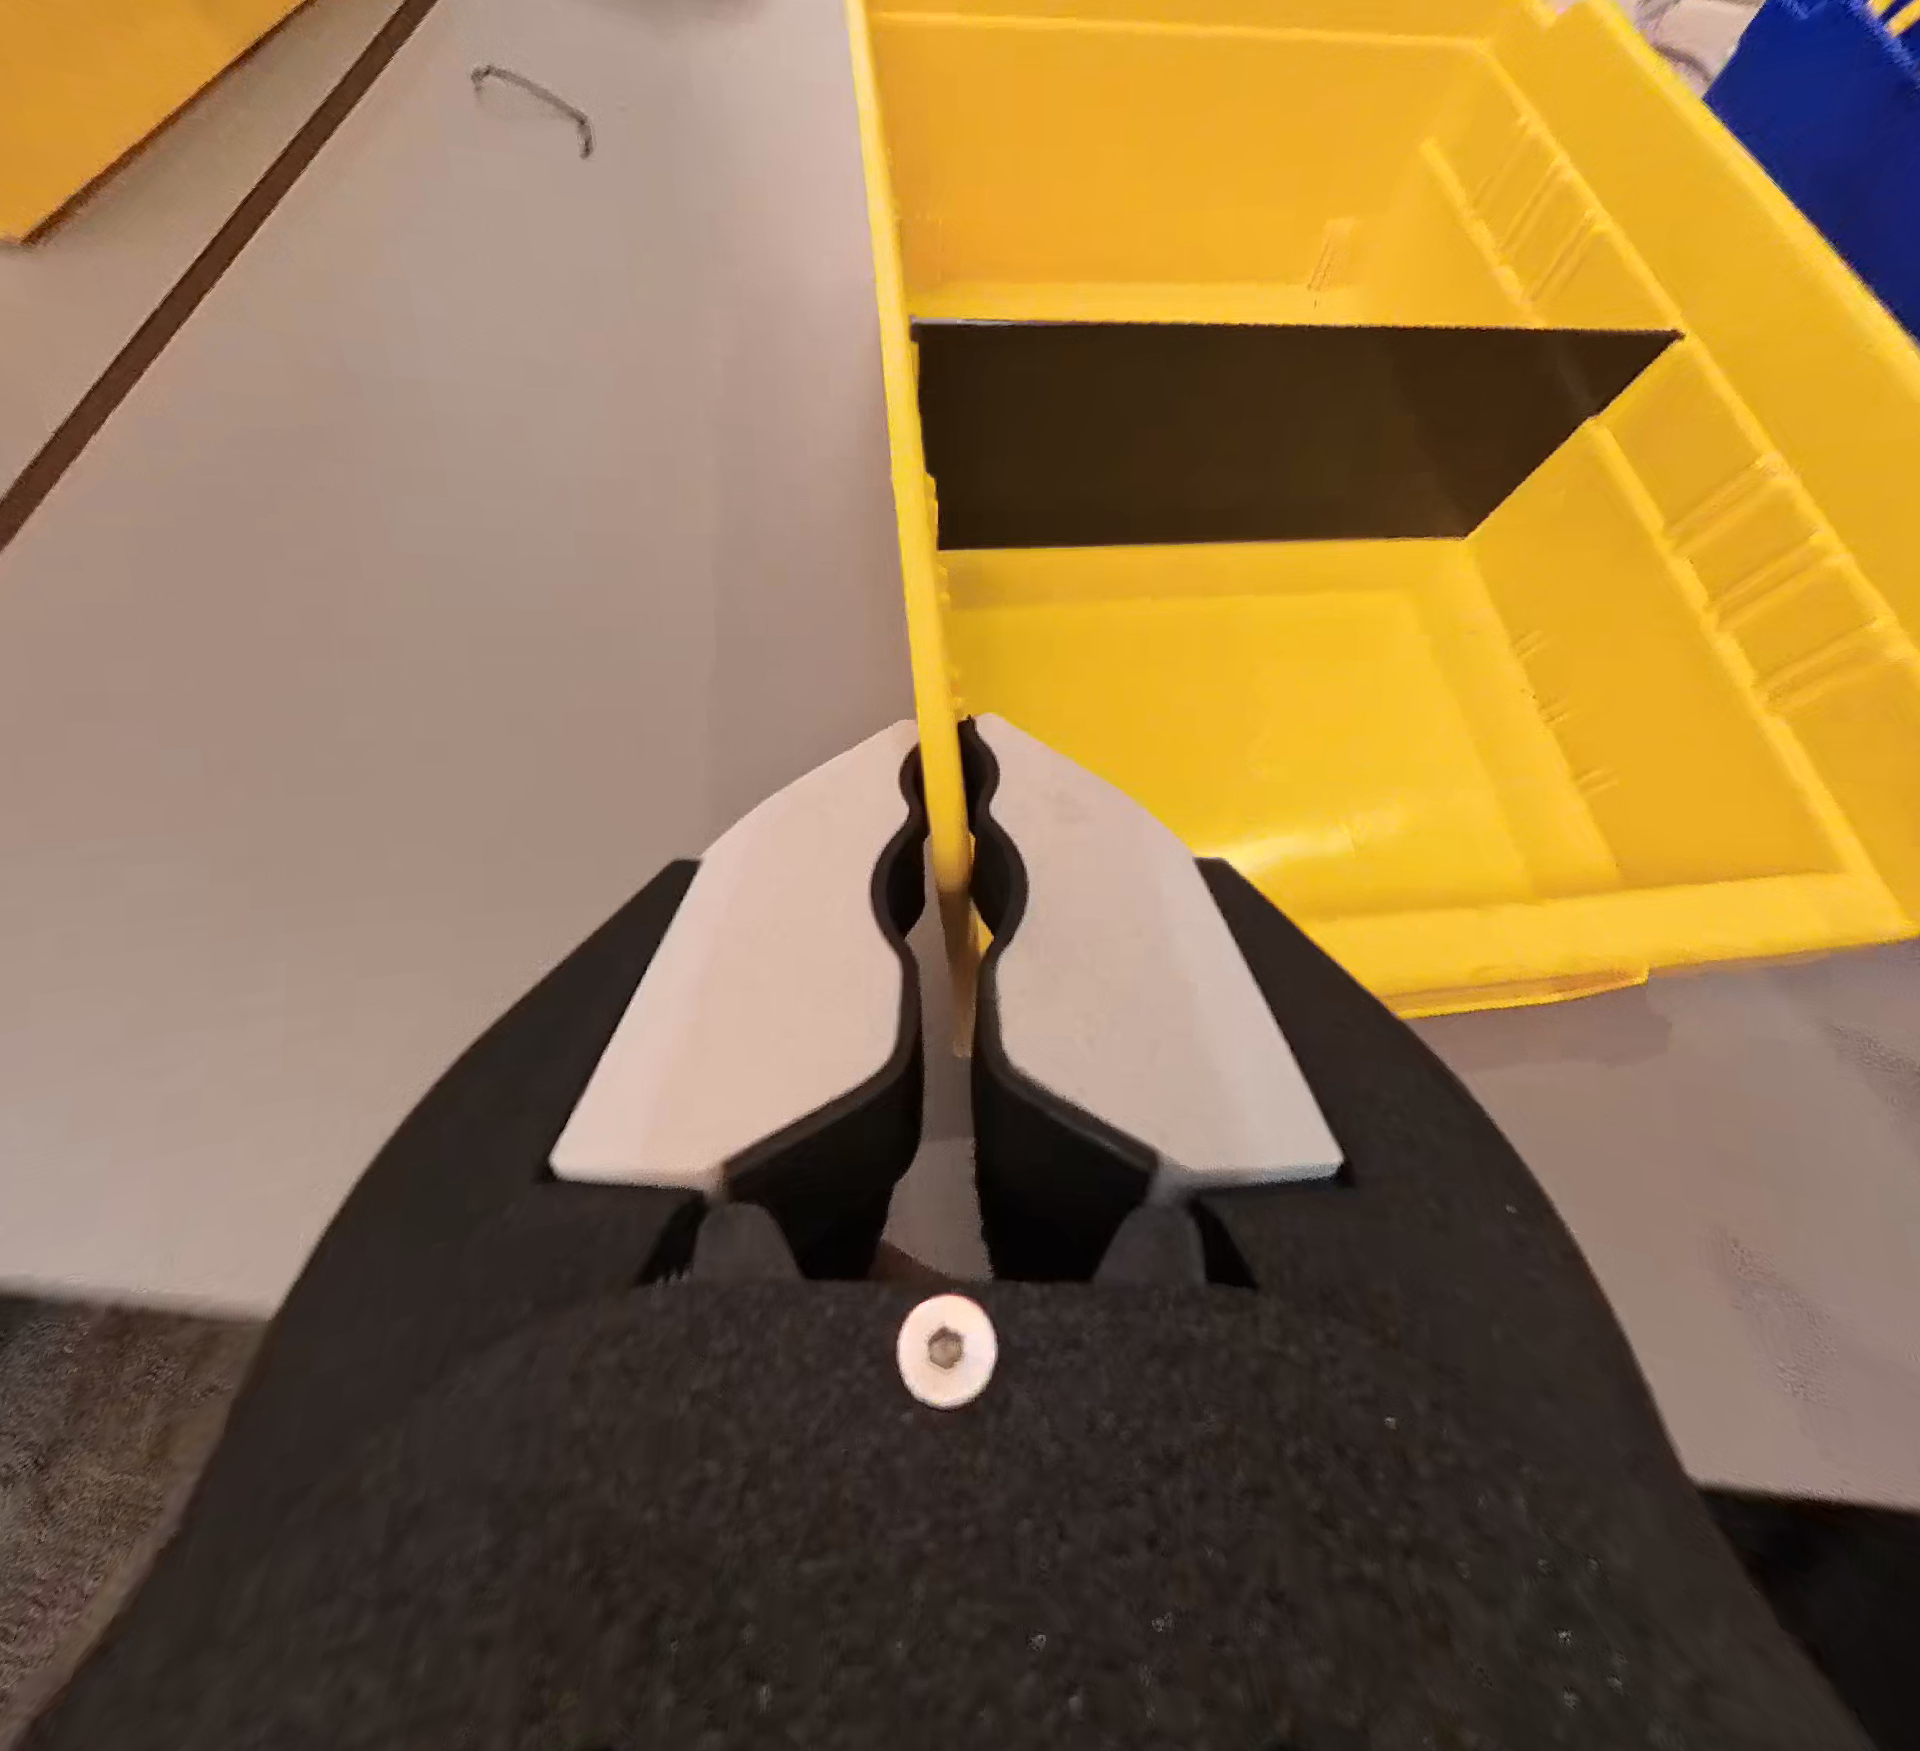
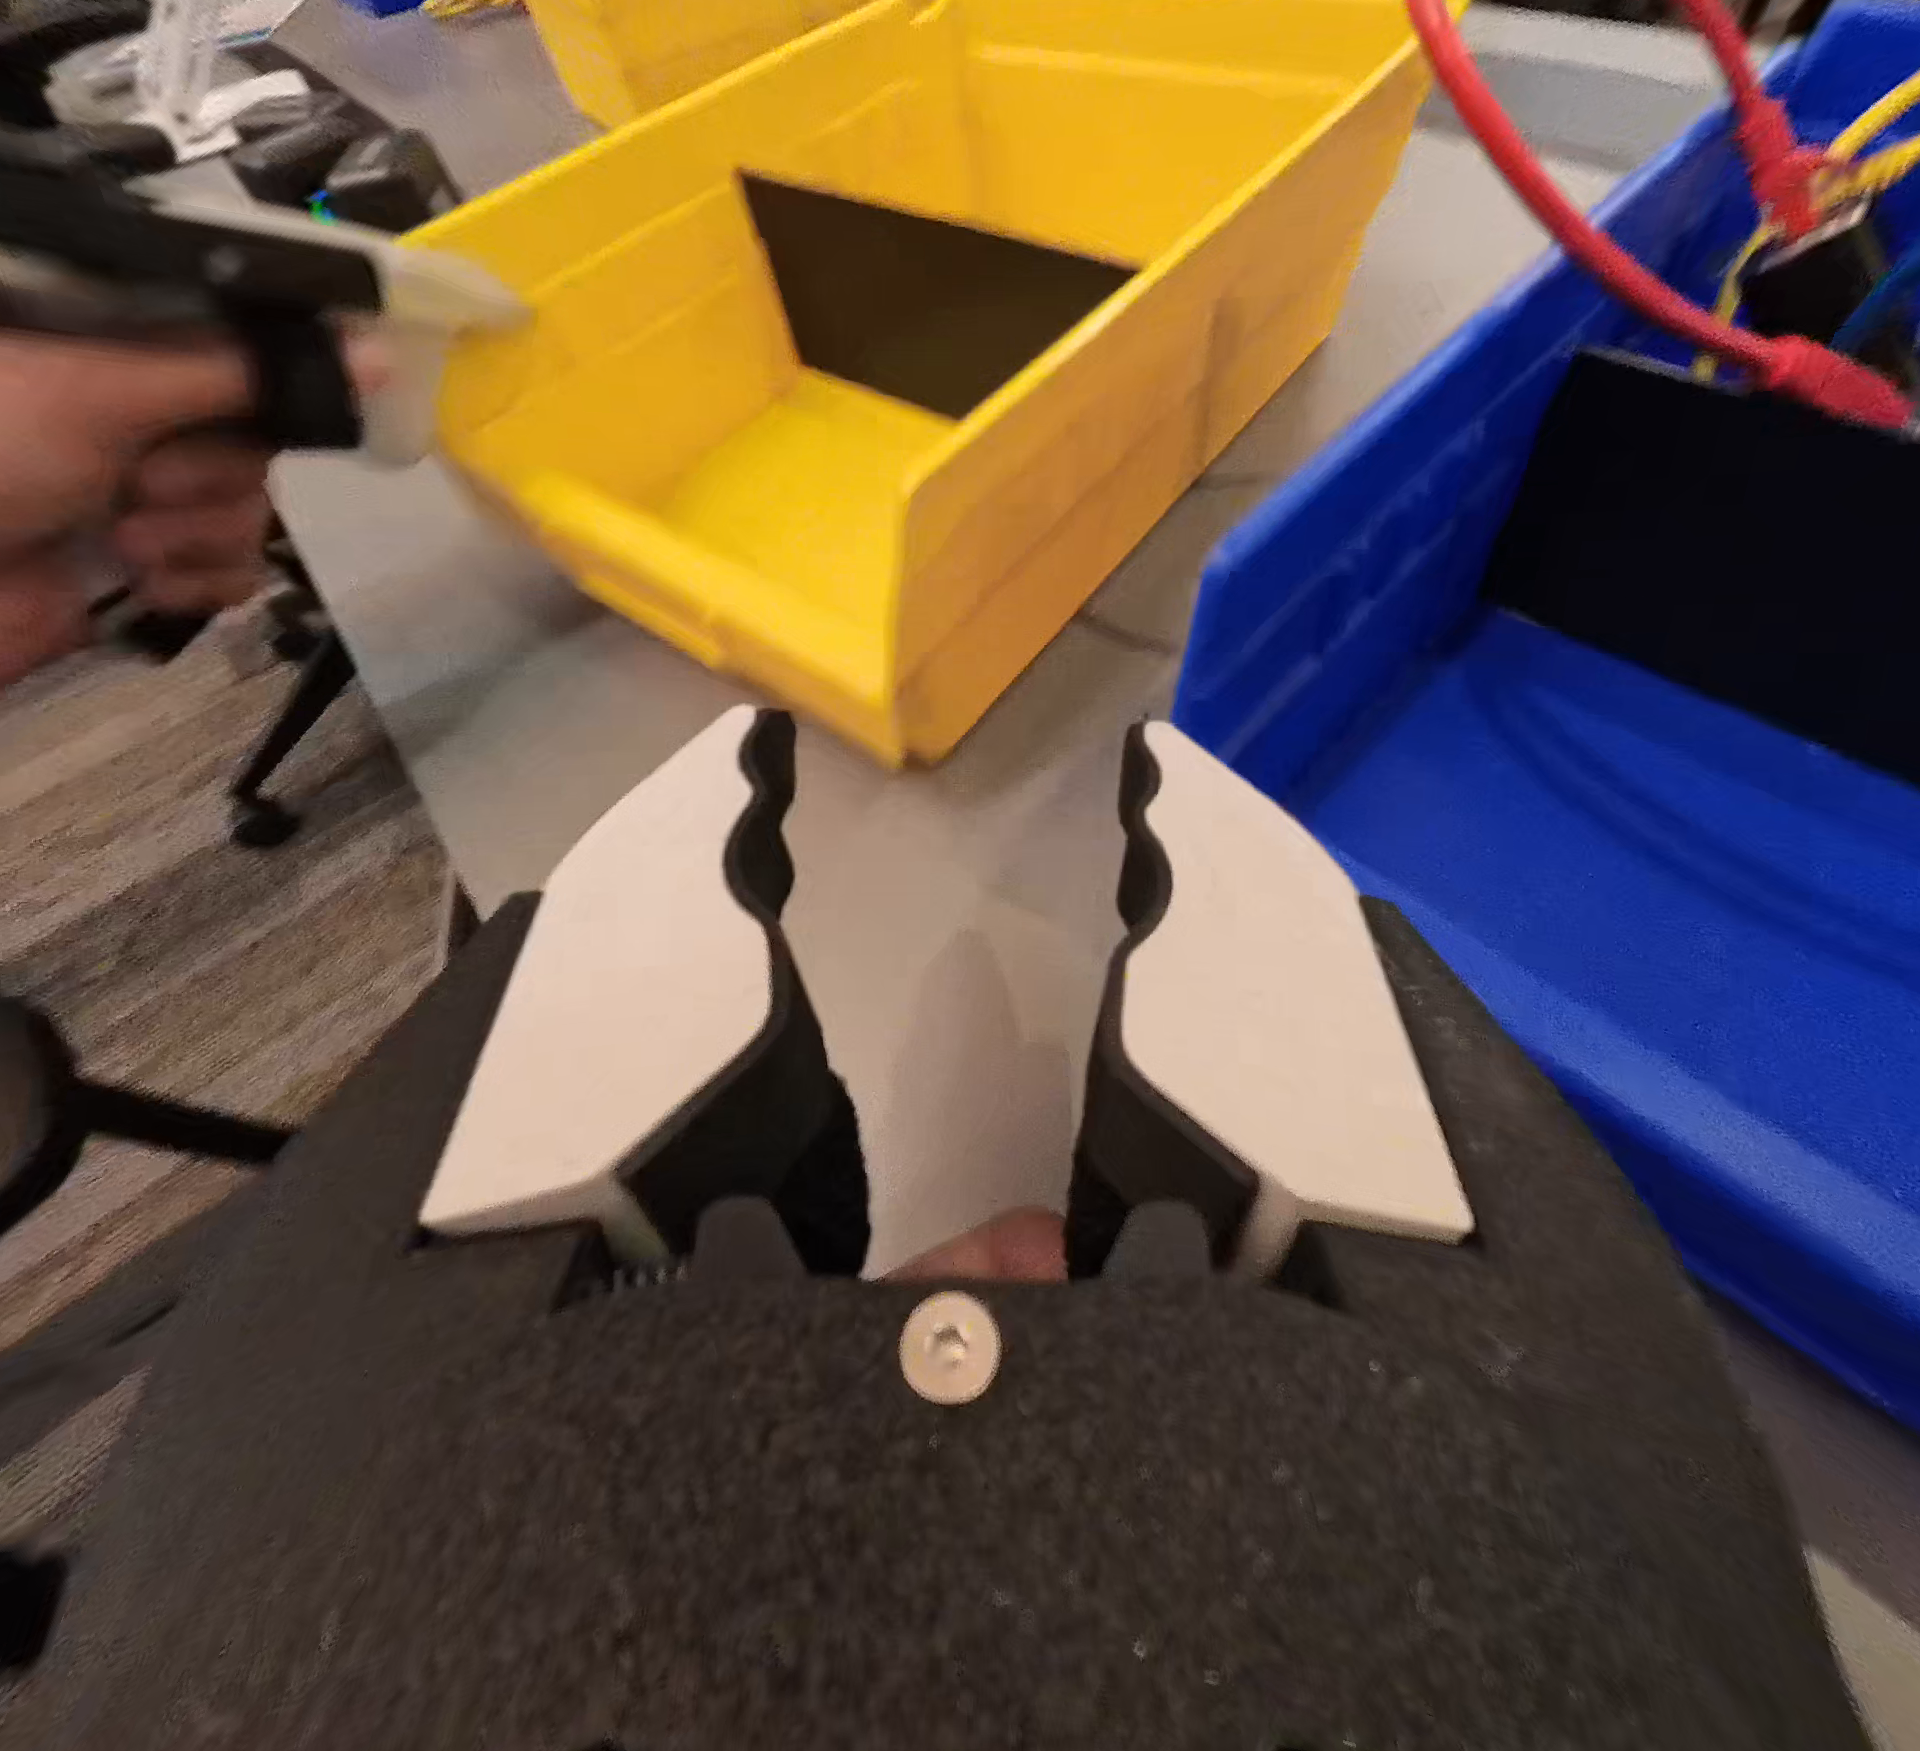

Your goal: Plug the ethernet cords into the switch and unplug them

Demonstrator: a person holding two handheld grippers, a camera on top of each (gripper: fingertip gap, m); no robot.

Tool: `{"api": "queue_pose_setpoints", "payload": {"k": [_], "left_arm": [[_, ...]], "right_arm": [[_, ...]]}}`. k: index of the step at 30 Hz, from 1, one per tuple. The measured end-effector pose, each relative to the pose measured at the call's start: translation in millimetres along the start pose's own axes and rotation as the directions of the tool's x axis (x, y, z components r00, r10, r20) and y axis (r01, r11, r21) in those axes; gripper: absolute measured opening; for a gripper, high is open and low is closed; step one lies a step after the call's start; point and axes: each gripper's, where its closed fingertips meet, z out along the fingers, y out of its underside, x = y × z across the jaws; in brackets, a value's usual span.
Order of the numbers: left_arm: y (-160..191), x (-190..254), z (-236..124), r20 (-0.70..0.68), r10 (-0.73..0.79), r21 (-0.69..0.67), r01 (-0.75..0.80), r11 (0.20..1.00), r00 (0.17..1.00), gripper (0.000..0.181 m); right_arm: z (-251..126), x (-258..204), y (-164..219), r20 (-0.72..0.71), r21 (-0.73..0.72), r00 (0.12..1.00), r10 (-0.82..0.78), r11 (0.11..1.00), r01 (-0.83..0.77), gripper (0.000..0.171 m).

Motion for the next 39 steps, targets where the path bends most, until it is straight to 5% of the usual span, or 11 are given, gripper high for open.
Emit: {"api": "queue_pose_setpoints", "payload": {"k": [4,6,12,19,24,28,34,39], "left_arm": [[25.0,6.0,-40.2,0.053,-0.003,0.042,0.001,0.999,0.999,0.003],[35.0,12.1,-56.1,0.065,-0.015,0.062,0.011,0.998,0.998,0.003],[49.9,15.3,-99.4,0.240,-0.017,0.159,-0.022,0.987,0.971,0.003],[-13.2,61.3,-149.5,0.276,0.000,0.413,-0.119,0.903,0.961,0.003],[-105.5,159.1,-135.1,0.090,0.087,0.578,-0.123,0.807,0.992,0.003],[-145.1,276.1,-97.4,-0.107,0.210,0.602,-0.105,0.791,0.972,0.004],[-114.2,463.9,-30.2,-0.354,0.327,0.475,-0.132,0.870,0.876,0.006],[-56.1,545.6,29.3,-0.399,0.356,0.351,-0.218,0.911,0.845,0.007]], "right_arm": [[27.3,-17.2,-4.8,-0.047,-0.026,0.999,-0.022,0.999,0.021,0.059],[38.2,-25.6,8.3,-0.060,-0.126,0.998,-0.021,0.992,0.014,0.027],[31.0,-31.8,-6.0,-0.178,-0.095,0.982,-0.062,0.994,0.046,0.006],[-32.8,-24.3,-79.1,-0.245,0.172,0.959,-0.142,0.967,0.188,0.004],[-117.5,52.8,-139.5,-0.456,0.308,0.887,-0.071,0.923,0.232,0.004],[-208.1,138.2,-158.1,-0.679,0.283,0.733,-0.029,0.912,0.297,0.004],[-325.1,274.5,-103.2,-0.853,0.143,0.522,0.028,0.973,0.182,0.003],[-348.1,361.3,-20.4,-0.843,0.117,0.529,0.098,0.993,0.003,0.003]]}}
